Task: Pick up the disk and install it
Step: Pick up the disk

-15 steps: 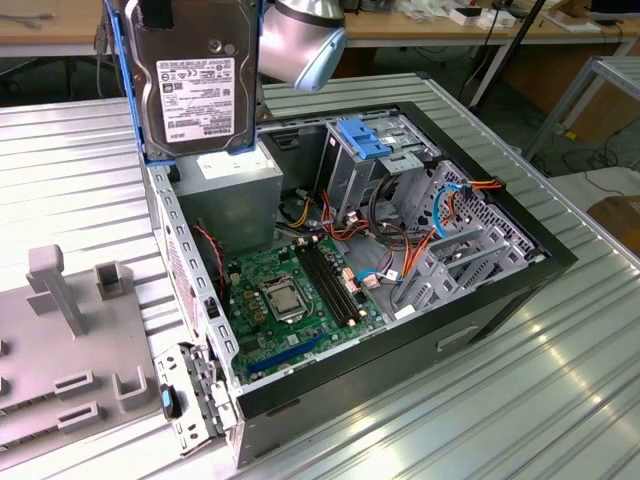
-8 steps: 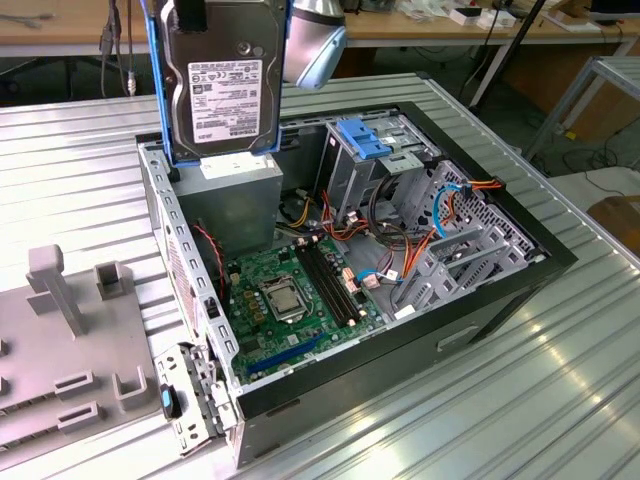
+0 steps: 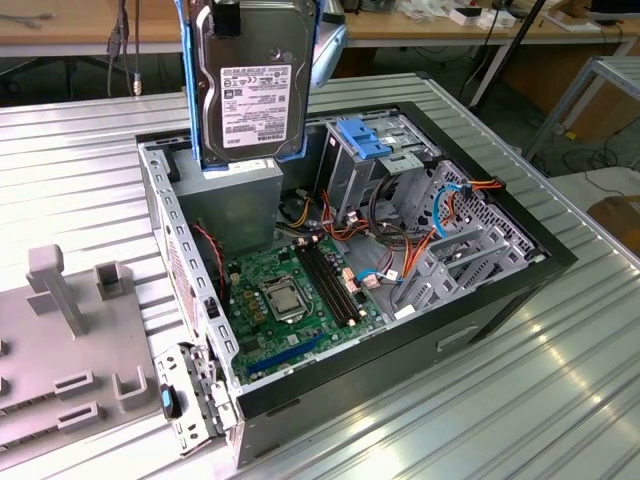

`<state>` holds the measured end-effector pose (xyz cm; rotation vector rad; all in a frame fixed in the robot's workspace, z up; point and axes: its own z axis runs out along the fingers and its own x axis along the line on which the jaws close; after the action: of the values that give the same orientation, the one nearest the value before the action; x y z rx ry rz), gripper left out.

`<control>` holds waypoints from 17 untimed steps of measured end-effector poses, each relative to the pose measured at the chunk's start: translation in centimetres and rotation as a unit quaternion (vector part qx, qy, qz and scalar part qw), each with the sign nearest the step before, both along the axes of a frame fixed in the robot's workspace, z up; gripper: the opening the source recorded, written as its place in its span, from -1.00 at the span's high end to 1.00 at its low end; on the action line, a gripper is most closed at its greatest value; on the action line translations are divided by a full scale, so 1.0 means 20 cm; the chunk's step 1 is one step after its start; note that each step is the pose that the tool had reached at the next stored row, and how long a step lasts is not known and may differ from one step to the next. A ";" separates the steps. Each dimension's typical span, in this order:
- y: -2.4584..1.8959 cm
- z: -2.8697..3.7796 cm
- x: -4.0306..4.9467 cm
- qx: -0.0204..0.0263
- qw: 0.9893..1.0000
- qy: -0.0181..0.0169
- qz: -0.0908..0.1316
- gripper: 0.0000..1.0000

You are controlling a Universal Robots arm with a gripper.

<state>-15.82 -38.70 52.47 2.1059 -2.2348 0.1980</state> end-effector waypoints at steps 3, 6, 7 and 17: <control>0.000 -0.006 0.143 -0.009 1.000 0.000 -0.003 0.26; -0.001 -0.010 0.173 -0.014 1.000 0.000 -0.005 0.26; -0.002 -0.013 0.195 -0.014 1.000 0.000 -0.005 0.26; -0.079 -0.021 0.342 0.064 0.998 0.007 -0.005 0.26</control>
<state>-8.97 -40.27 52.06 2.1491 -2.3075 0.0409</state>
